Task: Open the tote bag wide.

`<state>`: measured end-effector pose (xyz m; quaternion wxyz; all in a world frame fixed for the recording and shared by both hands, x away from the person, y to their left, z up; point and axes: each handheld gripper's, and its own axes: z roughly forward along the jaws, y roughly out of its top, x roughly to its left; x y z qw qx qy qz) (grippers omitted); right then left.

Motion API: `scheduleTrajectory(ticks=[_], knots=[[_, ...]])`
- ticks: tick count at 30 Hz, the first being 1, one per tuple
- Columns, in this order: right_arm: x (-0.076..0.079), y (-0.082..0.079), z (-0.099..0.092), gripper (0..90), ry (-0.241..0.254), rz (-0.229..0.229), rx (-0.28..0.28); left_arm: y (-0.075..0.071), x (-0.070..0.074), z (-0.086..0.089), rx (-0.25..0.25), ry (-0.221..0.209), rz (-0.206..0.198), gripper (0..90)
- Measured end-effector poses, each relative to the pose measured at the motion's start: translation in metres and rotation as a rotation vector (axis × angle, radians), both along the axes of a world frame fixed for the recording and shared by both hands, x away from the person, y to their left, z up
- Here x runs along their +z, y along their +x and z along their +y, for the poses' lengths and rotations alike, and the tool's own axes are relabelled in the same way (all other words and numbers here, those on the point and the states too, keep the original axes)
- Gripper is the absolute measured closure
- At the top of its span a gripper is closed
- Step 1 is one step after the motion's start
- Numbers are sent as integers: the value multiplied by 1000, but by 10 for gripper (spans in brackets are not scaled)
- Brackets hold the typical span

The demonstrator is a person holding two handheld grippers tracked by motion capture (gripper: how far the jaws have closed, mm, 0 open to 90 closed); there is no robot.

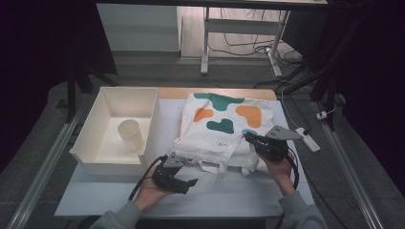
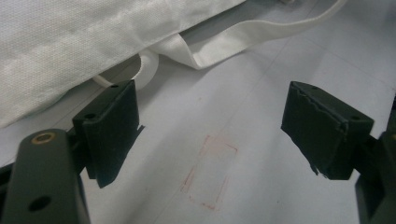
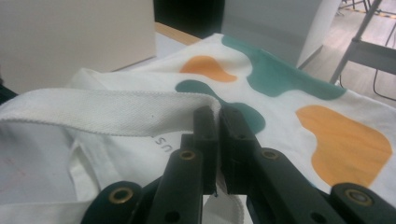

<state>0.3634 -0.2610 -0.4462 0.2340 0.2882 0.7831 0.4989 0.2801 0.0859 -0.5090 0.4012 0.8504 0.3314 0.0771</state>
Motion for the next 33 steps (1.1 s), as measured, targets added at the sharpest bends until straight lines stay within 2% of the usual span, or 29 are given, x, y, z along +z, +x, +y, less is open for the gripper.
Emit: scheduleTrajectory(ticks=[4,9,10,11,15,16,17,18,19,20,21,23,25,26,29,30,32,33], knots=[[-3,6,-2,853,-19,9,-18,0,-1,-1,-3,3,2,190],[-20,36,-7,853,-41,59,-98,1,-1,-3,-12,9,2,190],[-20,36,-7,853,-41,59,-98,1,-1,-3,-13,8,2,190],[-29,47,-9,853,-59,84,-137,1,-2,-3,-12,11,0,190],[-43,60,-18,844,-56,143,-225,1,-2,-3,-12,12,0,190],[-46,61,-20,834,-51,164,-236,1,-1,-3,-13,11,0,190],[-46,61,-20,834,-51,164,-236,1,-1,-3,-14,12,-1,190],[-49,62,-23,786,-56,190,-231,0,-1,-3,-14,11,0,190],[-49,61,-23,743,-60,190,-225,0,-1,-3,-15,12,-1,190],[-49,61,-23,743,-60,190,-225,0,-1,-3,-14,13,-2,190],[-47,57,-22,602,-70,190,-223,-1,-1,-3,-16,17,-4,190],[-41,50,-22,525,-83,190,-230,-2,0,-2,-14,13,-8,190],[-33,40,-23,461,-84,187,-209,-2,0,-1,-17,17,-10,190],[-33,40,-23,461,-84,187,-209,-2,0,-1,-17,17,-10,190],[-21,23,-27,419,-70,171,-186,-1,0,-1,-16,19,-9,190],[-16,12,-31,410,-68,163,-165,-1,0,-1,-15,20,-10,190],[-13,7,-32,411,-71,159,-151,-1,0,-1,-13,18,-10,190],[-10,-4,-32,411,-73,130,-132,-1,0,-1,-13,18,-11,190]])
